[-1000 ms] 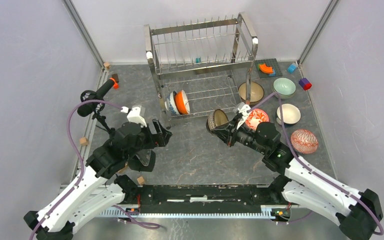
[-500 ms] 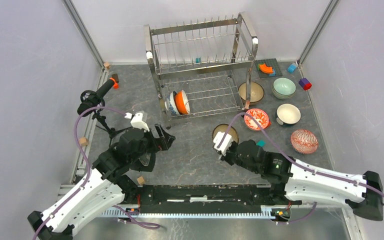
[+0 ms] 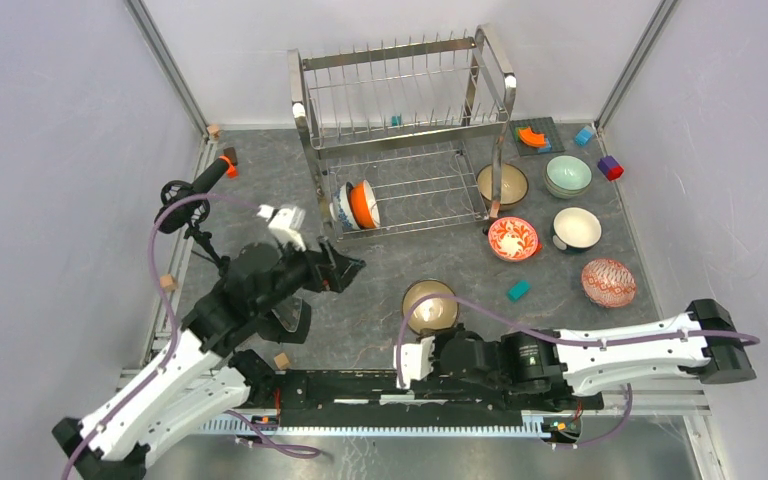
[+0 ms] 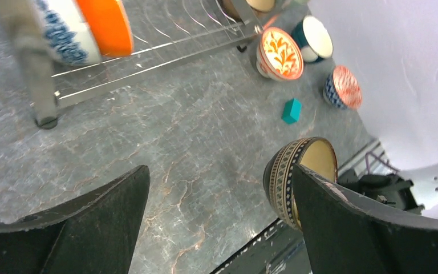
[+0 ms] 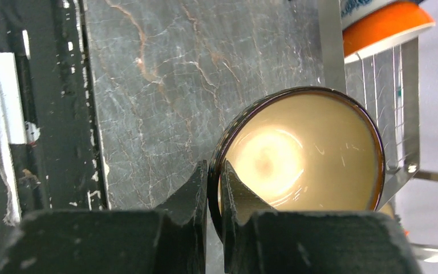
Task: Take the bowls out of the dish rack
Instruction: Place the bowl with the bowl.
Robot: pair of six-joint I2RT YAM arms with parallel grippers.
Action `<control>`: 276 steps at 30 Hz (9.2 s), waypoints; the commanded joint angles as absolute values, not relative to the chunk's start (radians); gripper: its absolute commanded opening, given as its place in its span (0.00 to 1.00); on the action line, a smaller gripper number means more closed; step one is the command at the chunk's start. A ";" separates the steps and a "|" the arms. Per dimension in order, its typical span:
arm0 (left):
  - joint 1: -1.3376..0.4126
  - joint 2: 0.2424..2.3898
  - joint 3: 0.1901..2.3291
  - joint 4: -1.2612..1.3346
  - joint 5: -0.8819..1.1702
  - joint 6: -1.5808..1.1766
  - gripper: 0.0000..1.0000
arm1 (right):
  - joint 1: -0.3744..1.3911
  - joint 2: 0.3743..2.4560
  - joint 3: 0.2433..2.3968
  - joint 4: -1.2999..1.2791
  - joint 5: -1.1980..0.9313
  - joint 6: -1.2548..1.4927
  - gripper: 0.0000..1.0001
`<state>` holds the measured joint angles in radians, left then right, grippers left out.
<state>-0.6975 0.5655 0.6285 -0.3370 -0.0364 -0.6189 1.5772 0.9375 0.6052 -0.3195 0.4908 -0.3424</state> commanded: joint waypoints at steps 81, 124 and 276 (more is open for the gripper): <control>-1.078 1.080 0.851 -0.576 -0.097 -0.271 0.02 | 1.748 1.319 0.898 -0.420 0.523 -0.492 0.47; -1.003 1.001 0.810 -0.555 -0.481 -0.582 0.02 | 1.247 0.903 0.560 0.038 0.721 0.691 0.89; -1.001 0.769 0.753 -0.473 -0.459 -0.436 1.00 | 0.014 1.857 1.365 -0.165 0.101 0.605 0.00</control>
<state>-1.0046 0.7677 0.7330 -0.4831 -0.4393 -0.4549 0.0174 1.8530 1.3380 -0.2123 0.1261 0.5907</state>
